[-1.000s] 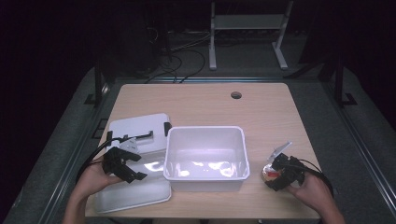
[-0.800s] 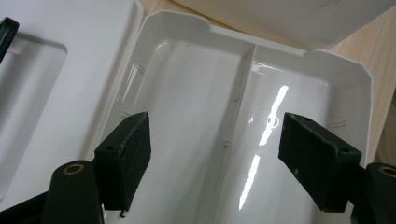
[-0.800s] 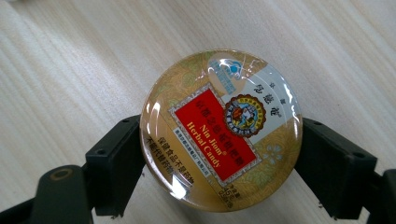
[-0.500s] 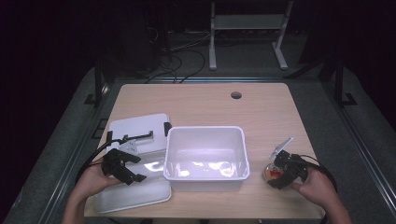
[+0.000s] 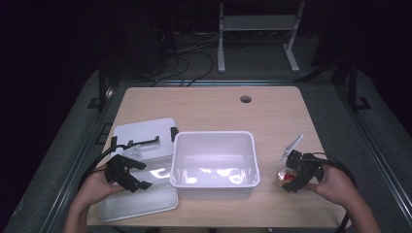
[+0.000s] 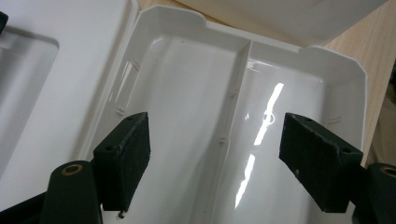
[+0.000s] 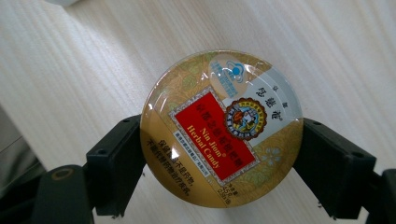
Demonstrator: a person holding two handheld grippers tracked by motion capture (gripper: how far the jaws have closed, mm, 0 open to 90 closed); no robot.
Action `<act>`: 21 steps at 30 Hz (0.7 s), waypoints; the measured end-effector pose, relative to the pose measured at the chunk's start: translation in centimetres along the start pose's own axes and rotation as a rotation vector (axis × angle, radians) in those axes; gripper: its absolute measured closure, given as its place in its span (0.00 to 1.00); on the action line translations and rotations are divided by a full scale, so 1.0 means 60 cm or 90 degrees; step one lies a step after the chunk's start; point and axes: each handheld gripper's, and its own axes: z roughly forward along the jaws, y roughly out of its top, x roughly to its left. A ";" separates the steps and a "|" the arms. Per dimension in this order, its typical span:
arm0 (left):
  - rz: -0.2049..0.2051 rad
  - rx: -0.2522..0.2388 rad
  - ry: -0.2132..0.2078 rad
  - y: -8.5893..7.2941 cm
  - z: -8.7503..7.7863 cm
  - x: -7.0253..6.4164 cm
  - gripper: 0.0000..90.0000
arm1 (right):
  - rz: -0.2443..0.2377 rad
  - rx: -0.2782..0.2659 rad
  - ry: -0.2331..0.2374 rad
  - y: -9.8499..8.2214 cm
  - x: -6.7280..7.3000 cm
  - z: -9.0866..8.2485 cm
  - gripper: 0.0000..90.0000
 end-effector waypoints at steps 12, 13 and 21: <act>-0.001 0.002 -0.008 -0.001 0.001 0.000 0.25 | -0.076 0.071 -0.021 0.059 0.005 -0.065 0.22; -0.001 0.001 -0.008 -0.001 0.000 0.000 0.25 | -0.080 0.073 -0.023 0.063 0.006 -0.072 0.22; -0.002 -0.003 -0.003 -0.003 -0.001 0.001 0.23 | -0.110 0.083 -0.045 0.091 0.014 -0.122 0.22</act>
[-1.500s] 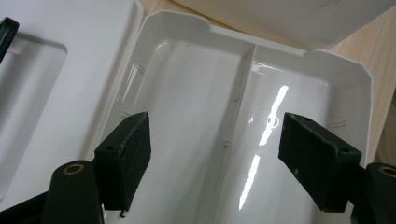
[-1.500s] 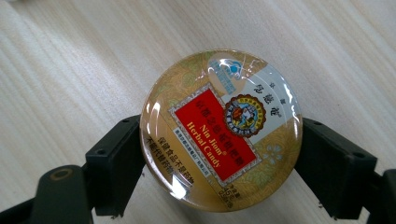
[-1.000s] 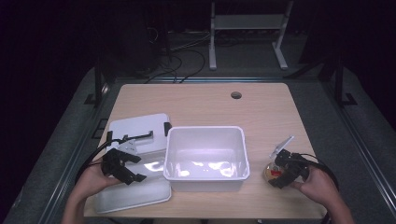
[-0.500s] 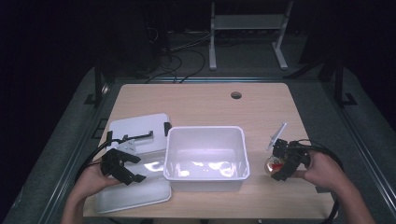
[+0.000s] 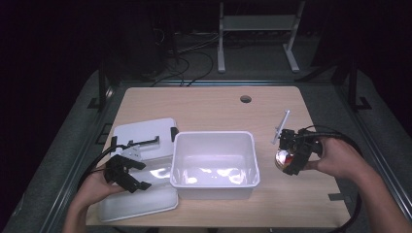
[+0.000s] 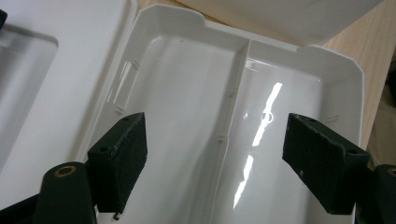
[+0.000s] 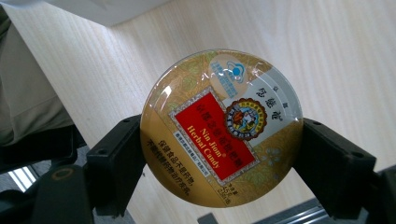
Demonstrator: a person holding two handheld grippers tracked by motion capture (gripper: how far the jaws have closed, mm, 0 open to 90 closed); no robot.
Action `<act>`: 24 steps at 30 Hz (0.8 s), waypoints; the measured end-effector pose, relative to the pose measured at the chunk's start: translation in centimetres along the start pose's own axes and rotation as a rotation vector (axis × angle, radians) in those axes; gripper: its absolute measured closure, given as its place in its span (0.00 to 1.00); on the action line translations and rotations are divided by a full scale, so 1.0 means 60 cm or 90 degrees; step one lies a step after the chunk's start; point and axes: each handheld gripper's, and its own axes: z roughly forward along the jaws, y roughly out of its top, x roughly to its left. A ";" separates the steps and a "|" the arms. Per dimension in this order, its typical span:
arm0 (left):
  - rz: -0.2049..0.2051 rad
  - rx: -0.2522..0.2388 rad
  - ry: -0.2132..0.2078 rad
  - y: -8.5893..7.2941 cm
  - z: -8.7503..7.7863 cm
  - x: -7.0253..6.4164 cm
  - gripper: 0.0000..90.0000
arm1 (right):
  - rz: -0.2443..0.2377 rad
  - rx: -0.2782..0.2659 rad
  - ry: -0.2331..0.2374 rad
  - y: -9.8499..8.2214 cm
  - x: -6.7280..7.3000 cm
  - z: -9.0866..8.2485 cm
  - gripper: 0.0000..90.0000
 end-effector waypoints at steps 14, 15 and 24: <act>-0.002 0.006 -0.005 -0.002 0.003 0.000 0.21 | -0.060 0.004 -0.021 0.061 0.022 -0.063 0.22; -0.003 0.005 -0.004 -0.003 0.003 0.000 0.21 | -0.065 0.005 -0.023 0.066 0.024 -0.066 0.22; -0.005 0.008 -0.003 -0.006 0.002 0.001 0.20 | -0.112 0.004 -0.023 0.113 0.044 -0.082 0.22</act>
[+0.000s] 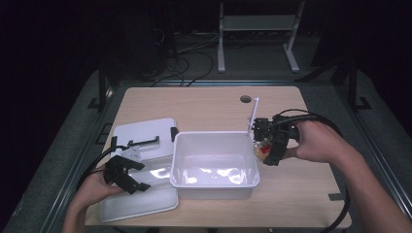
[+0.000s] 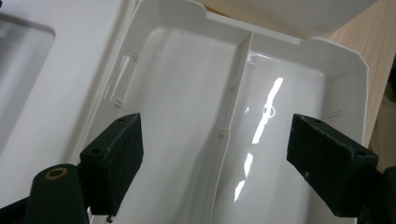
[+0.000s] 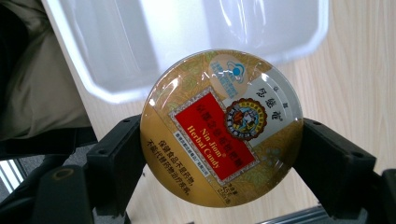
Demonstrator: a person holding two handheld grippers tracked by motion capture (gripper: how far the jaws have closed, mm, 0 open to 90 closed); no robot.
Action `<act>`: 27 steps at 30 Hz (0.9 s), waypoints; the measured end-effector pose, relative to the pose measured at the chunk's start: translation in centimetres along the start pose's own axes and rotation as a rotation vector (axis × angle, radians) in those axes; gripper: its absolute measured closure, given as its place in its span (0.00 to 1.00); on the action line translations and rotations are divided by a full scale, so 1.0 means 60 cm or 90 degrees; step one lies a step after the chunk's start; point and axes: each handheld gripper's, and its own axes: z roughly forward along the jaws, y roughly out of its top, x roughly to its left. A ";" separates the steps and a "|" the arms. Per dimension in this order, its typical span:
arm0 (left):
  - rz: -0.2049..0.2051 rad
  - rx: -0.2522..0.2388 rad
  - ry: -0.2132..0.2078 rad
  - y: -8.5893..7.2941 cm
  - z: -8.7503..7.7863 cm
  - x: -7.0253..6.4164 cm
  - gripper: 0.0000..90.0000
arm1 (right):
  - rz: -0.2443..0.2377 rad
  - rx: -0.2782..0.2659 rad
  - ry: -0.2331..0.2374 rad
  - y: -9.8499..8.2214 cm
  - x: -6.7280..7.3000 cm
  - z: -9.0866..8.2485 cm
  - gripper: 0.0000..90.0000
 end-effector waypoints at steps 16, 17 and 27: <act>-0.005 -0.002 0.001 -0.006 0.000 0.002 0.19 | -0.055 0.015 0.012 0.080 0.008 0.021 0.22; -0.005 -0.002 0.000 -0.006 0.000 0.002 0.19 | -0.058 0.016 0.013 0.084 0.009 0.023 0.22; -0.001 -0.016 -0.010 -0.004 -0.005 0.000 0.19 | -0.073 0.025 0.024 0.113 0.008 0.044 0.22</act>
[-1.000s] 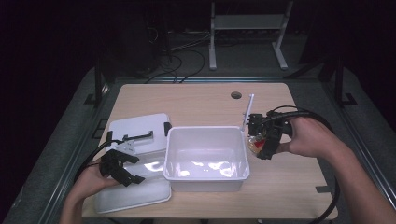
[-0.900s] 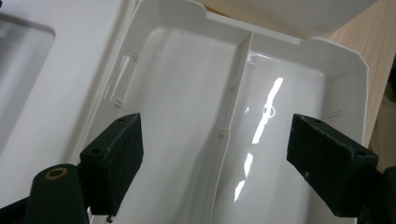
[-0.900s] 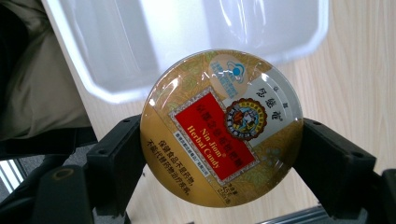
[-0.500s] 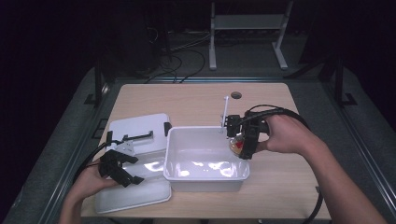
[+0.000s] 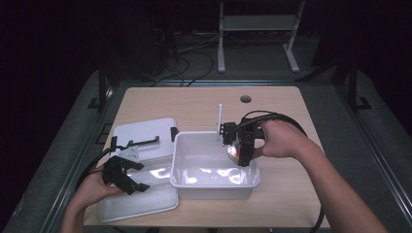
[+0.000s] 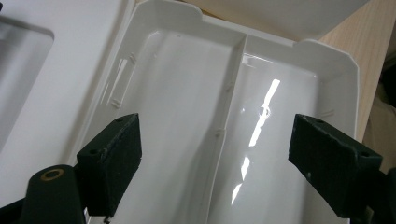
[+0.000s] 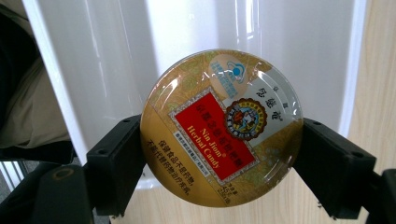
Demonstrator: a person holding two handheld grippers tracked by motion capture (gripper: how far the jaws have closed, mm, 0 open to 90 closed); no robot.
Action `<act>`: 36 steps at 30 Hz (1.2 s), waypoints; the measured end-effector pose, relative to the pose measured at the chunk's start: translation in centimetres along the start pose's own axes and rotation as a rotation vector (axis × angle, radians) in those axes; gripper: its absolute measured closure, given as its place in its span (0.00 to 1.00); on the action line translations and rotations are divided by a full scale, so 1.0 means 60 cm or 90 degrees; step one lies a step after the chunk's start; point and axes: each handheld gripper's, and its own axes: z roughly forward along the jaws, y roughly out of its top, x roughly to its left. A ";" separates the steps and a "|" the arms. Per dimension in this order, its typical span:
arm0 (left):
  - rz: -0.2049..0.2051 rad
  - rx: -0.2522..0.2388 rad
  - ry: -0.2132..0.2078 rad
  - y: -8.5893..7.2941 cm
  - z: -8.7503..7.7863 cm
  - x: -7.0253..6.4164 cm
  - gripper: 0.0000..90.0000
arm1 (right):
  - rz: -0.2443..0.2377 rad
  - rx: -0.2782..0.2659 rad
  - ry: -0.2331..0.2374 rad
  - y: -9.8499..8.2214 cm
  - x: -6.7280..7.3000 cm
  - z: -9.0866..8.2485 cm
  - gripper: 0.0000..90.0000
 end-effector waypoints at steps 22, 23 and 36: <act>-0.007 0.001 0.001 -0.005 0.000 0.002 0.19 | -0.002 0.013 0.044 0.034 -0.005 0.076 0.22; -0.006 -0.001 0.000 -0.005 0.000 0.002 0.19 | -0.003 0.015 0.046 0.034 -0.004 0.081 0.22; -0.008 0.006 0.000 -0.006 0.002 0.002 0.17 | 0.003 0.030 0.056 0.042 -0.005 0.124 0.22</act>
